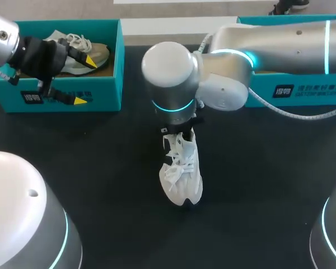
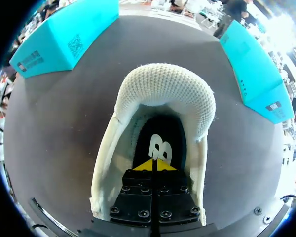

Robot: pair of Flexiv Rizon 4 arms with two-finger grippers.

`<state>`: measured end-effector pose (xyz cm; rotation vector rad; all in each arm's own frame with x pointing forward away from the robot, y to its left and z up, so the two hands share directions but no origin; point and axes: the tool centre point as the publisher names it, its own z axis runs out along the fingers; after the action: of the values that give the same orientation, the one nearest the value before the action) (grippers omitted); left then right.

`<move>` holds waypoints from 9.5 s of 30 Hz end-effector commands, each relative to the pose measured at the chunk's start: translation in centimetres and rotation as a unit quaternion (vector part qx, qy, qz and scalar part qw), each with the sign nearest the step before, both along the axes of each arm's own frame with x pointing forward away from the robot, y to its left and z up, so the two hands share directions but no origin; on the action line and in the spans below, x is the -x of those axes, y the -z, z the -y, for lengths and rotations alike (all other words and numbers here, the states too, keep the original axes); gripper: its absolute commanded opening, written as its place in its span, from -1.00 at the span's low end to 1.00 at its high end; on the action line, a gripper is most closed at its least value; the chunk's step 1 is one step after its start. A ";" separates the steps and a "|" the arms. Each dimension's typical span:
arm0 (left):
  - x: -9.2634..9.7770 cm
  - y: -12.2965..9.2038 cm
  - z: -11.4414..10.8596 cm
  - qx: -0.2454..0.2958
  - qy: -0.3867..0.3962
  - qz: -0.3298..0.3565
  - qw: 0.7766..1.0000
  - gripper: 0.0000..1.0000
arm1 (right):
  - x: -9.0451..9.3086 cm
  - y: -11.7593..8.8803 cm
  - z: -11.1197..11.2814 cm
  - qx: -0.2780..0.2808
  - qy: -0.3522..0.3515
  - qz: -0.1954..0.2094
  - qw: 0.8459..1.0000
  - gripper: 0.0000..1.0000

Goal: Take the shoe out of the shoebox, open the shoe tongue, remove and reinsert the insole, then place the shoe into the shoebox

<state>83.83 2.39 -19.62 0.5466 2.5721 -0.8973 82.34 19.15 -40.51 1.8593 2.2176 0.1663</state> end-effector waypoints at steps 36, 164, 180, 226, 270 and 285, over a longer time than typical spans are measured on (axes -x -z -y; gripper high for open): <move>0.0 0.0 0.0 -0.002 0.000 0.000 1.000 1.00 | -2.1 -2.7 0.7 0.126 -0.068 0.041 0.989 -1.00; 0.0 0.0 0.0 -0.002 0.000 0.000 1.000 1.00 | 0.3 -6.5 -0.9 0.010 -0.021 -0.081 0.996 -1.00; 0.0 0.0 0.0 -0.002 0.000 0.000 1.000 1.00 | 1.9 -6.5 -1.1 0.044 0.183 -0.197 0.962 -1.00; 0.0 0.0 0.0 -0.002 0.000 0.000 1.000 1.00 | 8.4 -7.9 0.6 -0.003 0.099 -0.260 0.961 1.00; 0.0 0.0 0.0 -0.002 0.000 0.000 1.000 1.00 | 4.7 -7.4 0.0 0.010 0.045 -0.227 0.973 -0.45; 0.0 0.0 0.0 -0.002 0.000 0.000 1.000 1.00 | 4.8 -11.5 0.6 0.043 0.019 -0.142 0.989 -0.07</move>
<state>83.84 2.40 -19.59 0.5465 2.5729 -0.8965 78.24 18.72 -29.59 2.0501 2.3284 -0.2805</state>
